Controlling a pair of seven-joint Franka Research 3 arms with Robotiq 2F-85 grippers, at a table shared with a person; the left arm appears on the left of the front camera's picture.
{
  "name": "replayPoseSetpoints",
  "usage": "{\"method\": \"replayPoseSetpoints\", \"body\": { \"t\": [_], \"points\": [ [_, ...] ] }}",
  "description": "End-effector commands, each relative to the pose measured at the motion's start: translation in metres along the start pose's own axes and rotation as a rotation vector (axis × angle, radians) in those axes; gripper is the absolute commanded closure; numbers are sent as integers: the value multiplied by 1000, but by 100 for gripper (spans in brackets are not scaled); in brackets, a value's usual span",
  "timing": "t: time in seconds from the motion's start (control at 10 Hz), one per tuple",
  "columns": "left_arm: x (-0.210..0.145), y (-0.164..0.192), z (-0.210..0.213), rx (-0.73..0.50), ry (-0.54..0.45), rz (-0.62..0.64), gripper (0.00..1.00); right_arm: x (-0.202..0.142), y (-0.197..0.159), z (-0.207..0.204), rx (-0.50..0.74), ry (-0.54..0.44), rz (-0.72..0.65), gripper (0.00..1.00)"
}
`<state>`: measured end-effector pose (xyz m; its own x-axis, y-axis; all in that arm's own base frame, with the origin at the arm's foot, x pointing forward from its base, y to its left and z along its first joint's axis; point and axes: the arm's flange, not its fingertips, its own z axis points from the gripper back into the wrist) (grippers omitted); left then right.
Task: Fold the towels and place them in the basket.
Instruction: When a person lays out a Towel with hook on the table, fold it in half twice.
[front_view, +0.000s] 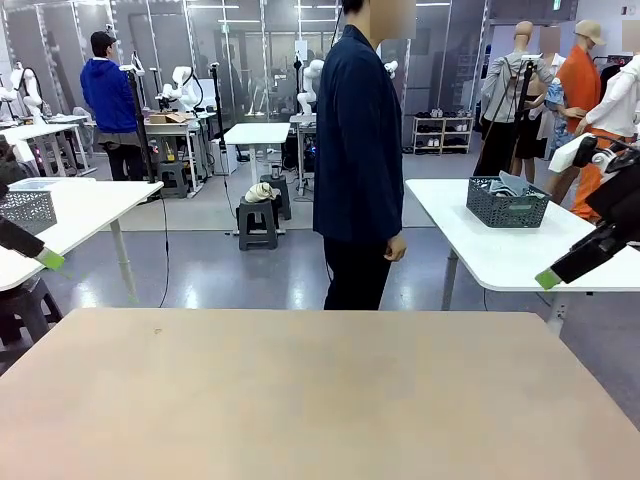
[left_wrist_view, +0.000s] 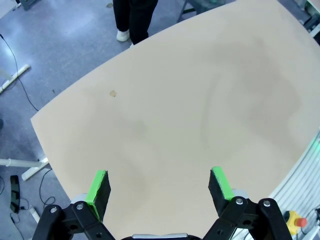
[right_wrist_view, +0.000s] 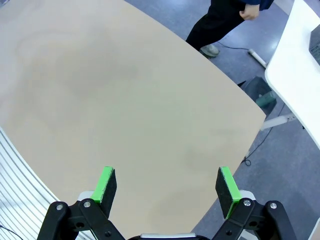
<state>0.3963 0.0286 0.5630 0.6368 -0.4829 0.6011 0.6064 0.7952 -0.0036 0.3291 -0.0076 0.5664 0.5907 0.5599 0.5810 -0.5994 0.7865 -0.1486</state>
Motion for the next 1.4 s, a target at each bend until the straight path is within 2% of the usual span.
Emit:
{"method": "replayPoseSetpoints", "body": {
  "t": [0.0, 0.8, 1.1, 1.3],
  "points": [
    [1, 1, 5, -15, 13, -32, 0, -1, 7, 2, -3, 14, 22, 0],
    [0, 0, 3, 5, 3, -7, 0, 2, 4, 3, -1, -1, 11, 0],
    [25, 47, 72, -32, -40, -26, 0, 15, -39, 74, 10, -31, 24, 0],
    [35, 63, 116, -40, -79, -39, 0, 20, -56, 129, -22, -40, 35, 0]
  ]
}}
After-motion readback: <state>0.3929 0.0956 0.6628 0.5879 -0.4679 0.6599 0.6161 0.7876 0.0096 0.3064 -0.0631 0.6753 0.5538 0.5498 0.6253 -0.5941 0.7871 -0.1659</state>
